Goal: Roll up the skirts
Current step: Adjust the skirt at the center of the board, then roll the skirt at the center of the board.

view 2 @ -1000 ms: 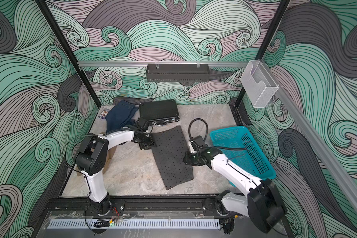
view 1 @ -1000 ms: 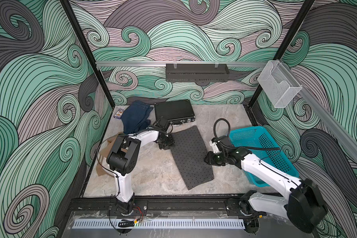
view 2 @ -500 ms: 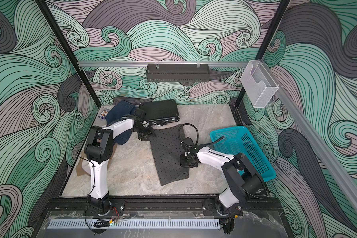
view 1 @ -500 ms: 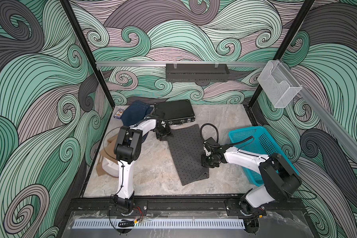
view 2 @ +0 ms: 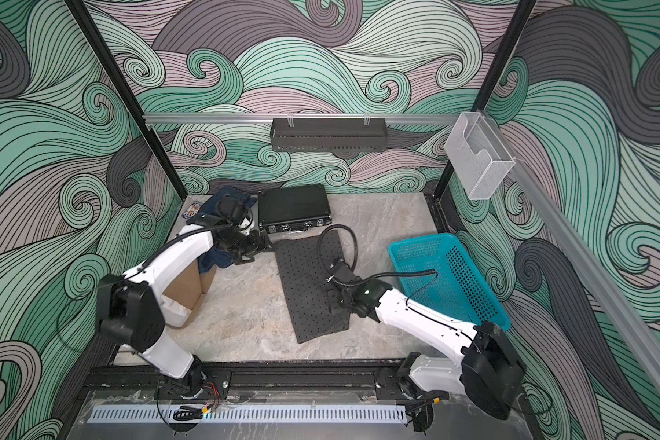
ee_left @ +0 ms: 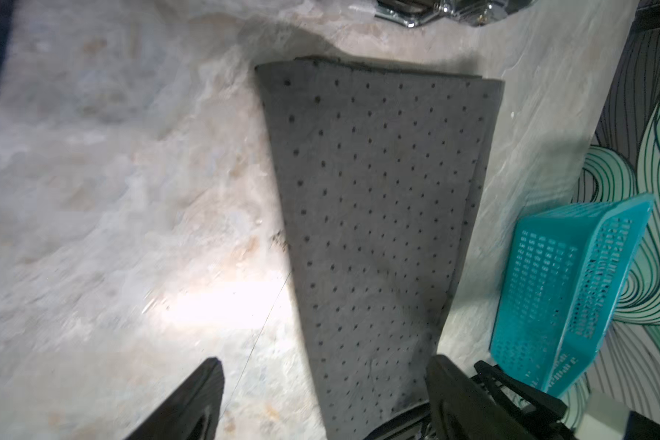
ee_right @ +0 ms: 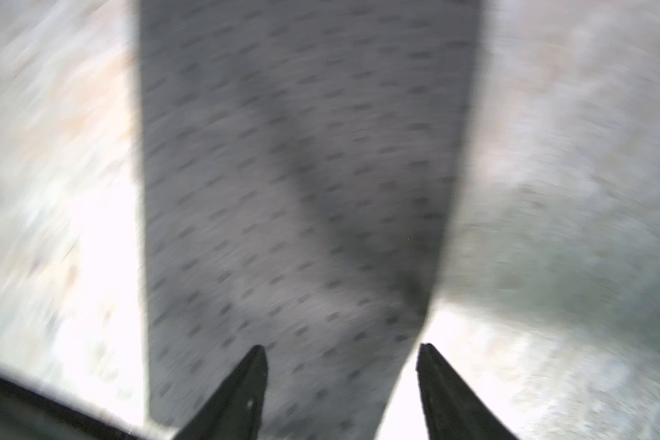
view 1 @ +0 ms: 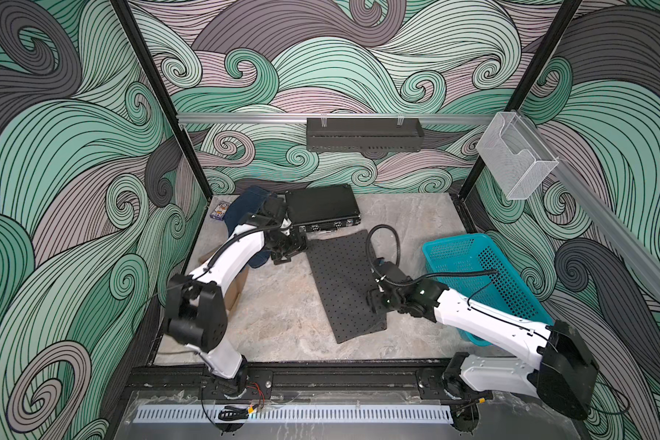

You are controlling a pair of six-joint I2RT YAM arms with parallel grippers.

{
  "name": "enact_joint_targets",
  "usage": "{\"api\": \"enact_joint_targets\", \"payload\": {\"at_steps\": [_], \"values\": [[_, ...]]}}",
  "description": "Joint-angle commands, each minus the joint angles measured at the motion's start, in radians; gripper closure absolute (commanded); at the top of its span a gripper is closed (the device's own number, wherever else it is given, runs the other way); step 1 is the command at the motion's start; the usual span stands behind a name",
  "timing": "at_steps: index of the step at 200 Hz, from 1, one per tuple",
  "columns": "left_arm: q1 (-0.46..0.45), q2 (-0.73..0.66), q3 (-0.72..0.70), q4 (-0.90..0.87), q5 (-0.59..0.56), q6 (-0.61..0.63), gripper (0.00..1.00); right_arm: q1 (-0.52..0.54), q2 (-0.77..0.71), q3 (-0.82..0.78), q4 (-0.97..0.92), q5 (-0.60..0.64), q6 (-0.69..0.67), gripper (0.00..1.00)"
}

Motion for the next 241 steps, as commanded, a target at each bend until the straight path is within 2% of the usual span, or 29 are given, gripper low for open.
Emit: {"api": "enact_joint_targets", "payload": {"at_steps": [1, 18, 30, 75, 116, 142, 151, 164, 171, 186, 204, 222, 241], "values": [[-0.011, -0.120, -0.122, -0.084, -0.128, 0.096, 0.16, 0.132, 0.036, 0.043, -0.122, 0.054, -0.109, 0.32], [-0.023, -0.208, -0.208, -0.048, -0.180, 0.126, 0.16, 0.221, 0.063, 0.041, -0.121, 0.010, -0.158, 0.30], [-0.029, -0.233, -0.231, -0.041, -0.210, 0.127, 0.16, 0.278, 0.065, 0.027, -0.095, 0.023, -0.186, 0.28], [-0.030, -0.303, -0.250, -0.067, -0.278, 0.098, 0.16, 0.360, 0.207, 0.127, -0.198, 0.043, -0.343, 0.21], [-0.027, -0.352, -0.248, -0.079, -0.327, 0.067, 0.15, 0.370, 0.308, 0.144, -0.218, 0.093, -0.412, 0.20], [-0.026, -0.383, -0.249, -0.084, -0.358, 0.061, 0.13, 0.362, 0.398, 0.162, -0.208, 0.107, -0.413, 0.23], [-0.026, -0.395, -0.251, -0.082, -0.374, 0.060, 0.06, 0.356, 0.436, 0.174, -0.207, 0.142, -0.404, 0.25], [-0.020, -0.415, -0.264, -0.069, -0.392, 0.053, 0.05, 0.323, 0.495, 0.195, -0.216, 0.179, -0.372, 0.31], [-0.013, -0.429, -0.275, -0.057, -0.400, 0.046, 0.05, 0.293, 0.525, 0.216, -0.242, 0.167, -0.356, 0.41], [0.017, -0.455, -0.290, -0.037, -0.411, 0.035, 0.03, 0.231, 0.553, 0.236, -0.241, 0.061, -0.327, 0.61], [0.057, -0.473, -0.291, -0.040, -0.429, 0.014, 0.01, 0.211, 0.530, 0.203, -0.139, -0.087, -0.290, 0.78], [0.085, -0.477, -0.292, -0.032, -0.425, 0.000, 0.01, 0.211, 0.539, 0.216, -0.070, -0.222, -0.224, 0.88], [0.098, -0.481, -0.295, -0.041, -0.389, -0.040, 0.01, 0.212, 0.555, 0.250, 0.025, -0.368, -0.085, 0.96]]}}
